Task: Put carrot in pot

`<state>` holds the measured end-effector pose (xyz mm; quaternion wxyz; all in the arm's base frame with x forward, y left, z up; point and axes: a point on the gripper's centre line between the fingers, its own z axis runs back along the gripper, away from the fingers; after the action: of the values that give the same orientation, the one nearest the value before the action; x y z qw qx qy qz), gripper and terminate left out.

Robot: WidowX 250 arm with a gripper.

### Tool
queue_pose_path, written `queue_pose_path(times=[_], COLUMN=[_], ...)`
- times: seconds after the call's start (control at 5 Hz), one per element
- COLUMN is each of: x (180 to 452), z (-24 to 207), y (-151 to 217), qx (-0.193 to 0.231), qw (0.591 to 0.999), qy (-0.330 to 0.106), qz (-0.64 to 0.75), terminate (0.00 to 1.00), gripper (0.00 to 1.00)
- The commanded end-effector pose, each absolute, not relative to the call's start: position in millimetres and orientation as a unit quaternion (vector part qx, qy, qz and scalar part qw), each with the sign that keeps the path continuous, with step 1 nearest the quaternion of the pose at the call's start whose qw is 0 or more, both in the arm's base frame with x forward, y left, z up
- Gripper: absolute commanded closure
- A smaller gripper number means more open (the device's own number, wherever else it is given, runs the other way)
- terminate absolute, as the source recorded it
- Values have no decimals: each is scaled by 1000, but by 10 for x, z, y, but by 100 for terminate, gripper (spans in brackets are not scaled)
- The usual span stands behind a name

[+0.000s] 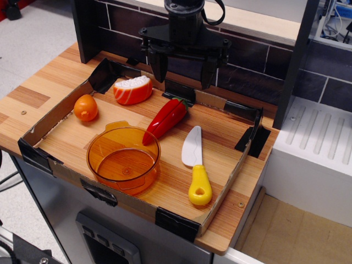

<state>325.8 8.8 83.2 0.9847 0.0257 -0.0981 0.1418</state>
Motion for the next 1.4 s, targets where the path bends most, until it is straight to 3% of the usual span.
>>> queue_pose_path(times=[0.0,0.4,0.6,1.2], x=[3258,3018,2890,2688], z=[832,1126,1098,608], y=[88,597,860,1110], qx=[26,-8,-7,23], qw=[985,962,944,917], qy=[-98,-99,-84,-100], qz=[142,254,320,384], terminate=[0,0,0,0], gripper=[0,0,0,0])
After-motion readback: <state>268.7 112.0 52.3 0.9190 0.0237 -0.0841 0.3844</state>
